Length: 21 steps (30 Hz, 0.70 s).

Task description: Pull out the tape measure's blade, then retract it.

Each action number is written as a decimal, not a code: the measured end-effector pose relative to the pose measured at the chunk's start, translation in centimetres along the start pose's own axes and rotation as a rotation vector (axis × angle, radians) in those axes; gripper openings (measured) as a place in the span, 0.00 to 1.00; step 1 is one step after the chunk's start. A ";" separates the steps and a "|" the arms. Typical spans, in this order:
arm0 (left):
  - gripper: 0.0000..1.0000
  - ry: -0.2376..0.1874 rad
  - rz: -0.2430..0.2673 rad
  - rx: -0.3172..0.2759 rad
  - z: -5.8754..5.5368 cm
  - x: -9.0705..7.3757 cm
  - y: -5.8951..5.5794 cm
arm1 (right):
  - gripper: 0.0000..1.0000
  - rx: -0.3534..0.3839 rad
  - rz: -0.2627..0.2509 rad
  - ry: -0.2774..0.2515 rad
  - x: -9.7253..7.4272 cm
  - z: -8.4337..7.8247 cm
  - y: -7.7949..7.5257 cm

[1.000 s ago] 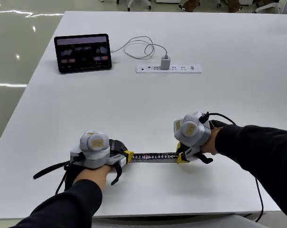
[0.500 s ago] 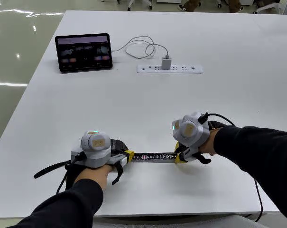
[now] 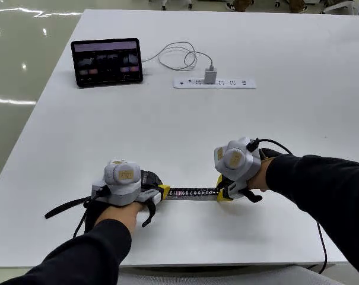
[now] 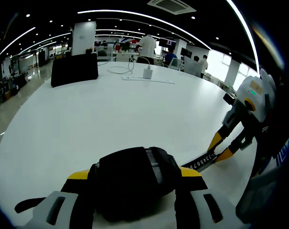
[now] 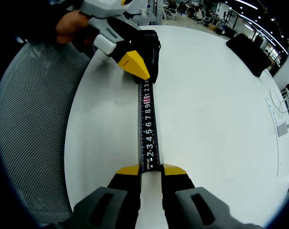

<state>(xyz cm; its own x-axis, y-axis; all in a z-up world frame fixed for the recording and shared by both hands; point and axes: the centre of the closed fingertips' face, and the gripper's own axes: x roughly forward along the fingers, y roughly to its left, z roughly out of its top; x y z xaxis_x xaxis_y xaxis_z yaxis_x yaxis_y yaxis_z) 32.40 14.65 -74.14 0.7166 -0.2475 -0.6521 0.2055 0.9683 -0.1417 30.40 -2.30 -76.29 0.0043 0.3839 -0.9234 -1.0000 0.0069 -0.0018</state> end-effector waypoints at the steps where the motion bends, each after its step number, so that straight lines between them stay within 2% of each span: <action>1: 0.65 0.000 0.000 0.000 0.0 0.0 0.0 | 0.11 0.002 0.000 -0.003 0.0 0.1 0.0; 21: 0.65 0.003 0.000 -0.002 0.0 0.0 0.0 | 0.11 -0.012 0.006 -0.028 0.5 1.1 0.1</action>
<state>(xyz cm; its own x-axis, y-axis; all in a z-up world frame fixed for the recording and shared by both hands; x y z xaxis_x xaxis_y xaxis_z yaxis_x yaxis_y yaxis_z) 32.37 14.62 -74.10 0.7149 -0.2474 -0.6540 0.2042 0.9684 -0.1431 30.31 -1.14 -76.31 -0.0014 0.4095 -0.9123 -1.0000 -0.0067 -0.0015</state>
